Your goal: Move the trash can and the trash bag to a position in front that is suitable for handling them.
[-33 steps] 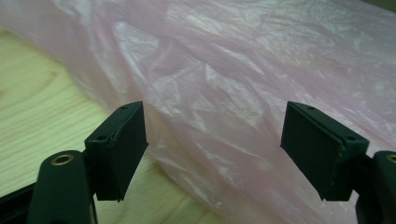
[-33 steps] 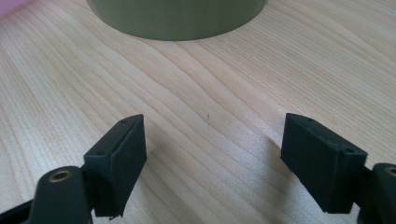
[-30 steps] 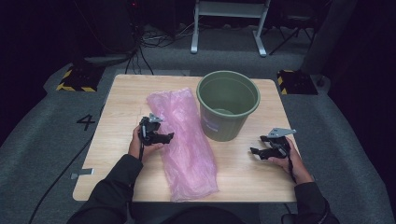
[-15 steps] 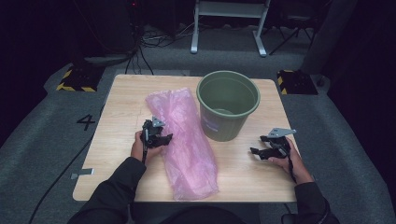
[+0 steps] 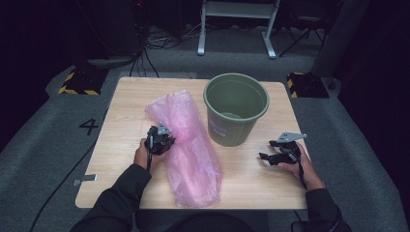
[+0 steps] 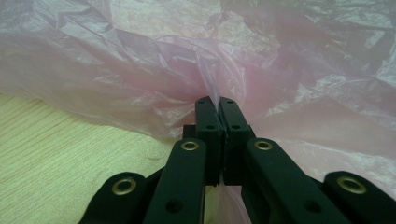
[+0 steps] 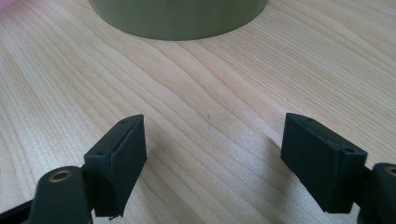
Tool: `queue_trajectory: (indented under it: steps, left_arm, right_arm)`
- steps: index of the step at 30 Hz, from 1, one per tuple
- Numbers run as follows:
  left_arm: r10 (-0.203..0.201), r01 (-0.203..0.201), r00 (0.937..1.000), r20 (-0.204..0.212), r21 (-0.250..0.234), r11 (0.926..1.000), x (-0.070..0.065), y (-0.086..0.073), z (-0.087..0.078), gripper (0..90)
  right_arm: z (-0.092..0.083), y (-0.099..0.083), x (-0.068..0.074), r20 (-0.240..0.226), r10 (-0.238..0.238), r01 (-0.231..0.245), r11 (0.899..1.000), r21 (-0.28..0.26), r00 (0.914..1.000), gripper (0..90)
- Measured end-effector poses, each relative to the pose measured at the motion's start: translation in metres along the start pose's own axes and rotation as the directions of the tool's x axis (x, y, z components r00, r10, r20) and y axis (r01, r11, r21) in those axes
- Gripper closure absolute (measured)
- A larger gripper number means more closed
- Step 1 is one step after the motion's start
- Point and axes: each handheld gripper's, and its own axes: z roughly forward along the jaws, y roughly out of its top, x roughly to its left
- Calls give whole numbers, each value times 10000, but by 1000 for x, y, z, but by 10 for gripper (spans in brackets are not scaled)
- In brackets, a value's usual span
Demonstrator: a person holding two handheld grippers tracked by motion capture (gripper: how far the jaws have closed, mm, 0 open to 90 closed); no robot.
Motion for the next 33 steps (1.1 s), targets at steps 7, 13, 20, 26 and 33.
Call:
queue_trajectory:
  steps: [7,13,20,26,33]
  left_arm:
    - [83,-83,10000,-19,-243,9997,0,-1,-7,890]
    - [197,-199,9998,-39,-617,9979,5,-1,-16,891]
    - [233,-230,9997,15,-906,9956,6,0,-21,891]
    - [194,-207,9997,-119,-1172,9929,7,0,-26,891]
    - [264,-286,9995,-189,-1319,9909,8,1,-31,892]
  right_arm:
    - [0,0,0,-11,-9,9,10000,1,10000,225]
    - [0,0,0,-27,-6,6,10000,8,10000,225]
    - [0,0,-1,-66,-38,38,10000,20,10000,222]
    - [0,0,-1,-69,-42,43,10000,18,10000,222]
    - [1,1,-1,-70,-59,59,10000,14,10000,222]
